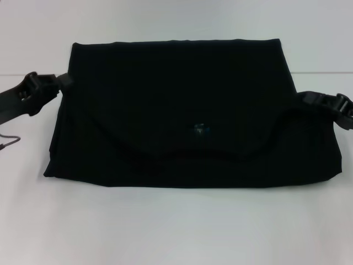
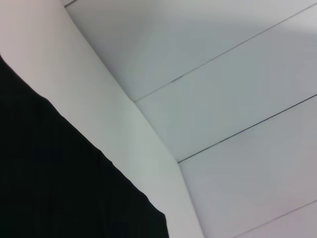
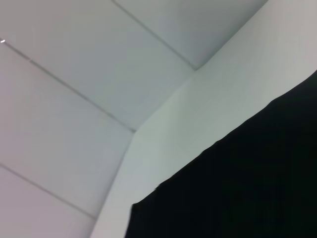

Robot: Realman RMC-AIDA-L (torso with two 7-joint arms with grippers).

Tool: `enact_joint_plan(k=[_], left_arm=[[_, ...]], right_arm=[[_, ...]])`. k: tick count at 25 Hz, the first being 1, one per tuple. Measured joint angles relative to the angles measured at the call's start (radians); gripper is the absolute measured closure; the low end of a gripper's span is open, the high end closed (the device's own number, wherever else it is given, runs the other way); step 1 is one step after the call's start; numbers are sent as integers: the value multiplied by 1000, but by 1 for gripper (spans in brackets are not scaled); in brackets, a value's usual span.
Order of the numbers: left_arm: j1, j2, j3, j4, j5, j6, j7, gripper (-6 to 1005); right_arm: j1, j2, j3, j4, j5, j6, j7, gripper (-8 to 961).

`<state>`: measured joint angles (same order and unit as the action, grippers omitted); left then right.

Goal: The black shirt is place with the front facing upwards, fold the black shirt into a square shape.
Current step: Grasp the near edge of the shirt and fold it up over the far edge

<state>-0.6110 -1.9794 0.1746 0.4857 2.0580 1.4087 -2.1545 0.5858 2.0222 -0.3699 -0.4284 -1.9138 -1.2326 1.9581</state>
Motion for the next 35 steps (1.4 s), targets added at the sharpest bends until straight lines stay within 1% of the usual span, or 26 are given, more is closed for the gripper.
enact_joint_plan(k=[1, 2, 3, 7, 10, 15, 17, 20, 23, 27, 31, 34, 35], left_arm=[[-6, -1, 5, 0, 0, -16, 6, 986], [-13, -1, 11, 0, 0, -32, 12, 986], [-21, -2, 23, -1, 0, -55, 17, 986], [-41, -5, 73, -1, -3, -127, 25, 986], [-54, -5, 81, -1, -4, -167, 34, 985], [-72, 0, 89, -1, -4, -187, 38, 985], [-75, -3, 89, -3, -2, -199, 46, 985], [-73, -11, 89, -27, -2, -238, 72, 986], [-72, -13, 89, -55, -2, -269, 93, 986], [-70, -25, 89, -65, -1, -316, 103, 986], [-69, -35, 83, -79, -8, -368, 104, 985], [-70, -53, 82, -77, -12, -397, 108, 985], [-71, -57, 82, -77, -14, -402, 112, 985]], right_arm=[[7, 4, 1, 1, 1, 20, -10, 893], [21, 15, 3, 2, 5, 54, -29, 893], [21, 15, 3, 2, 5, 54, -29, 893], [51, 26, -2, 3, 15, 105, -58, 893], [70, 31, -2, 3, 15, 124, -68, 893], [87, 34, -1, 0, 23, 129, -80, 893], [92, 36, -4, 2, 29, 139, -88, 893], [97, 46, -12, 6, 28, 179, -99, 893], [98, 54, -38, 9, 27, 234, -101, 893], [100, 63, -58, 18, 29, 312, -102, 892], [110, 63, -109, 27, 26, 371, -105, 892], [112, 64, -154, 26, 27, 382, -109, 892], [113, 64, -165, 25, 28, 382, -109, 892]])
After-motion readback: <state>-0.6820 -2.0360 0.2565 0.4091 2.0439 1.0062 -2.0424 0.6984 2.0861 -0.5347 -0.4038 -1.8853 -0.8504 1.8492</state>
